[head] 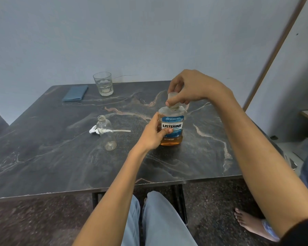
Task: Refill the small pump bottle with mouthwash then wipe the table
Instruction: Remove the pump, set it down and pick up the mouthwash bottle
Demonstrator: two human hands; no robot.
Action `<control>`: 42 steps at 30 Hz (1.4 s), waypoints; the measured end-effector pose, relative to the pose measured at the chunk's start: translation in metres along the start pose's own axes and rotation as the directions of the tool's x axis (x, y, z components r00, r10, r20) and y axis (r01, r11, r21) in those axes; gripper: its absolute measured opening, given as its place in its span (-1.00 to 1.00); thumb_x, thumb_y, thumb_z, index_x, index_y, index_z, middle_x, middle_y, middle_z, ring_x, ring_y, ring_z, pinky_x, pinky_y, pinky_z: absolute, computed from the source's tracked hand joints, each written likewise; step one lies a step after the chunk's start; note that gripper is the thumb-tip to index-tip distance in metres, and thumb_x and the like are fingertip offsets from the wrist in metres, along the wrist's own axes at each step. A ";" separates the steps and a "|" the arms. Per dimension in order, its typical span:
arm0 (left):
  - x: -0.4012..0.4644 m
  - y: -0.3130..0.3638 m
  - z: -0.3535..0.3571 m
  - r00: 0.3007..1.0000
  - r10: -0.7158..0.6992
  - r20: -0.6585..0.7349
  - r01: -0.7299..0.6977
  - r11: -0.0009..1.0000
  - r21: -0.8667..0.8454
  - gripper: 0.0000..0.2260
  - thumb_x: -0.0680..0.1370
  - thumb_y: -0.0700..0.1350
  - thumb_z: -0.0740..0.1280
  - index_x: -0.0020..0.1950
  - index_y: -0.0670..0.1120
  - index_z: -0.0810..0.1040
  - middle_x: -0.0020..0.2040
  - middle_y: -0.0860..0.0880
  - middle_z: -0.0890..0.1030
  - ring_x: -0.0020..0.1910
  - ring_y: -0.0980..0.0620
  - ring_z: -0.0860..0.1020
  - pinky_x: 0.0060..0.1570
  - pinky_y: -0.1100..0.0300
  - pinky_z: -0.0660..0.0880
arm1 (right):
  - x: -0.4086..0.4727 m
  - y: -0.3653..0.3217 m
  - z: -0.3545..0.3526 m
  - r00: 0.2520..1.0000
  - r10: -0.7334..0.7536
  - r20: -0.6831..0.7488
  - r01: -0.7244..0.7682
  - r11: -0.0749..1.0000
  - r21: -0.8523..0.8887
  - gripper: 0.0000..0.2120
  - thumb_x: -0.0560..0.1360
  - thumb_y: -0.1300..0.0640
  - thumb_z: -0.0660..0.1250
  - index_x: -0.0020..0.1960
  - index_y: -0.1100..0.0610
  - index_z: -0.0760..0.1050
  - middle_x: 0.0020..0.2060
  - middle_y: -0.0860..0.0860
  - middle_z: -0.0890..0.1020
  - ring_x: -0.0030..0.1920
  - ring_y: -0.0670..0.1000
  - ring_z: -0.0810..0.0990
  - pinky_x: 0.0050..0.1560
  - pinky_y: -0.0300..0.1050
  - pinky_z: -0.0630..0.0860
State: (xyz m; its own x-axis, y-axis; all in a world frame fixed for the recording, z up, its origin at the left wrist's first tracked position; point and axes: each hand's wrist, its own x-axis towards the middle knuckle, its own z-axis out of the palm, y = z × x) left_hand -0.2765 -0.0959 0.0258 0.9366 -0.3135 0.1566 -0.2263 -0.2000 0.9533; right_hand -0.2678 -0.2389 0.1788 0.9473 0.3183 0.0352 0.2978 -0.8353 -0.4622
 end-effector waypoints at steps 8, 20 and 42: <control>-0.002 -0.001 -0.002 0.999 -0.036 0.005 0.036 0.999 -0.011 -0.59 0.53 -0.25 0.32 0.33 -0.03 0.29 0.32 -0.12 0.50 0.32 -0.06 0.45 0.34 -0.11 0.36 | -0.003 -0.014 -0.005 0.981 -0.073 0.179 0.097 0.986 -0.133 -0.69 0.30 0.21 0.46 0.00 -0.06 0.58 0.03 -0.10 0.56 -0.13 -0.16 0.51 -0.13 -0.17 0.47; -0.005 0.000 -0.002 0.999 -0.031 -0.011 0.030 0.999 -0.041 -0.58 0.53 -0.24 0.32 0.32 0.02 0.29 0.31 -0.10 0.50 0.31 -0.03 0.46 0.33 -0.09 0.37 | 0.005 -0.021 -0.005 0.987 -0.025 0.158 0.060 0.973 -0.221 -0.83 0.36 0.06 0.44 -0.05 -0.04 0.59 -0.01 -0.03 0.60 -0.19 -0.05 0.59 -0.35 -0.25 0.46; -0.008 -0.006 -0.013 1.000 -0.015 -0.028 0.014 0.999 -0.039 -0.60 0.53 -0.25 0.33 0.29 0.02 0.31 0.24 -0.06 0.54 0.26 0.02 0.50 0.30 0.05 0.42 | 0.005 -0.031 -0.011 0.964 -0.174 0.200 0.213 0.958 -0.194 -0.67 0.25 0.31 0.45 -0.13 -0.08 0.63 -0.16 -0.11 0.61 -0.14 -0.07 0.55 -0.17 -0.12 0.50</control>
State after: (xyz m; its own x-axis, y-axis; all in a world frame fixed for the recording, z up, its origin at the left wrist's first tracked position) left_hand -0.2795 -0.0805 0.0223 0.9470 -0.2846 0.1491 -0.2025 -0.1683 0.9647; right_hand -0.2707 -0.2163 0.2028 0.8381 0.5418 -0.0633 0.5096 -0.8190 -0.2637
